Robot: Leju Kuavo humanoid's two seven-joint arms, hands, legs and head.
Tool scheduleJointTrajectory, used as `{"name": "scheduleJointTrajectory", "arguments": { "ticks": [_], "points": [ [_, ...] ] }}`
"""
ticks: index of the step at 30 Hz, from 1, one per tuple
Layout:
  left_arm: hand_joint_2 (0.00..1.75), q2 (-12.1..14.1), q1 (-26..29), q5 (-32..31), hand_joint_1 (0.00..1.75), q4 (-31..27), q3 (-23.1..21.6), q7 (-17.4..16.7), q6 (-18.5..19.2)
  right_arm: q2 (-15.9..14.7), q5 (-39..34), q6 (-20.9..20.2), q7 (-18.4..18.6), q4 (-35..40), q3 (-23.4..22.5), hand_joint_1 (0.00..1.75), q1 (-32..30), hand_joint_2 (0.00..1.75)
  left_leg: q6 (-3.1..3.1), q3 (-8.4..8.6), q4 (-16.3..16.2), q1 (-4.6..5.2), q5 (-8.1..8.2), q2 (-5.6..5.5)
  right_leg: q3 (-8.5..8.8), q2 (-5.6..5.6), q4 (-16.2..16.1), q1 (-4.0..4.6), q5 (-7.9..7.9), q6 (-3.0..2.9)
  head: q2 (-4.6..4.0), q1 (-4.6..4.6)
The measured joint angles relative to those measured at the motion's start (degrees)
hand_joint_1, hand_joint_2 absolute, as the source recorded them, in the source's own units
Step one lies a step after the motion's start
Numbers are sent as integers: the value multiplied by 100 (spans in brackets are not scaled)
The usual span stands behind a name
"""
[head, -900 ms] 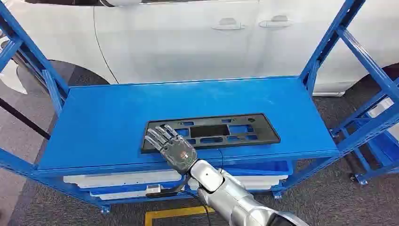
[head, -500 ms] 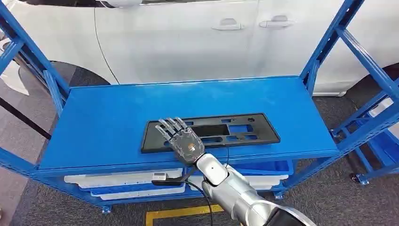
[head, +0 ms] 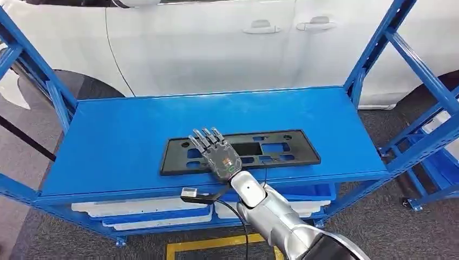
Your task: Take the parts from the cabinet and place them on the table.
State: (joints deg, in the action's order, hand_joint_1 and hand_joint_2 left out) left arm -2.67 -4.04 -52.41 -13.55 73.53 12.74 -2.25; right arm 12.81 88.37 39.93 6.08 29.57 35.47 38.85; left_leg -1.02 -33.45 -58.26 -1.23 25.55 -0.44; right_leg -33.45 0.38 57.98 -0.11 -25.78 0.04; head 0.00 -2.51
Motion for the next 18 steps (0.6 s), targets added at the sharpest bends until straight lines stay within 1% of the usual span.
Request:
{"name": "scheduleJointTrajectory", "arguments": {
  "ticks": [2,3,4,5,6,7,8,9,10,11,12,13,14,15,16,17,18],
  "points": [
    [0,0,14,4,0,0,0,0,0,-31,87,-18,265,-138,-33,0,70,175,89,6,13,7,-11,1,12,0,-15,-10,1,69,0,0],
    [0,0,12,7,0,2,2,0,0,-72,109,-39,381,-211,-76,2,123,175,146,27,47,-16,-38,10,11,-4,34,-36,-58,105,0,0],
    [0,0,3,15,0,0,0,0,-4,-148,109,-70,478,-305,-139,2,186,175,187,30,56,-10,-39,8,-82,-10,260,-36,-220,128,0,0],
    [0,0,4,17,0,0,2,0,-7,-196,109,-107,522,-388,-190,2,234,175,208,21,55,-6,-43,10,-276,-9,658,-38,-447,149,0,0],
    [0,0,7,24,0,0,2,0,-13,-269,105,-144,535,-459,-252,2,259,175,224,15,54,4,-44,9,-525,-10,1173,-41,-681,167,0,0],
    [0,0,19,24,0,0,2,0,-13,-332,100,-151,533,-511,-313,145,272,175,235,14,53,14,-43,9,-737,-9,1607,-41,-833,174,0,0],
    [0,0,38,24,0,0,4,0,-15,-395,91,-153,529,-561,-371,175,294,175,241,20,52,23,-41,8,-865,-9,1849,-40,-852,170,0,0],
    [0,0,50,26,0,0,4,0,-15,-431,92,-164,526,-605,-413,175,319,175,242,32,52,32,-40,7,-838,-9,1771,-39,-728,156,0,0],
    [0,0,51,26,0,0,4,0,-15,-466,89,-188,528,-645,-446,175,338,175,243,40,52,44,-40,2,-689,-9,1447,-33,-514,127,0,0],
    [0,0,51,24,0,2,4,0,-15,-509,89,-218,537,-673,-487,175,363,175,242,53,53,60,-40,-2,-425,-9,904,-8,-241,76,0,0],
    [0,-2,49,24,0,2,4,6,-11,-533,89,-253,539,-692,-526,175,395,175,239,64,54,74,-38,-3,-146,-10,357,14,-18,-2,0,0],
    [0,-35,47,20,0,7,4,15,-2,-570,89,-288,539,-708,-564,175,429,175,225,62,51,83,-32,5,10,-16,-12,52,-17,-67,0,0],
    [0,-33,41,15,0,7,4,22,0,-588,89,-297,539,-730,-592,175,439,175,194,56,50,97,-27,3,21,-50,-48,55,30,-45,0,0],
    [0,-31,39,15,0,7,4,24,0,-605,89,-297,537,-754,-610,175,438,175,161,51,59,78,-33,5,15,-46,-40,74,32,-41,0,0],
    [0,-33,40,13,0,7,4,26,2,-630,89,-297,535,-776,-638,175,432,175,133,59,72,65,-40,8,12,-40,-40,84,35,-50,0,0],
    [0,-33,39,7,0,7,4,33,9,-647,87,-295,533,-795,-671,175,433,175,102,68,90,64,-52,8,17,-40,-64,85,56,-78,0,0],
    [0,-26,35,5,0,7,4,35,9,-651,81,-293,533,-804,-686,175,432,175,80,50,57,89,-22,8,56,-49,-157,-9,115,-101,0,-2]
  ]
}}
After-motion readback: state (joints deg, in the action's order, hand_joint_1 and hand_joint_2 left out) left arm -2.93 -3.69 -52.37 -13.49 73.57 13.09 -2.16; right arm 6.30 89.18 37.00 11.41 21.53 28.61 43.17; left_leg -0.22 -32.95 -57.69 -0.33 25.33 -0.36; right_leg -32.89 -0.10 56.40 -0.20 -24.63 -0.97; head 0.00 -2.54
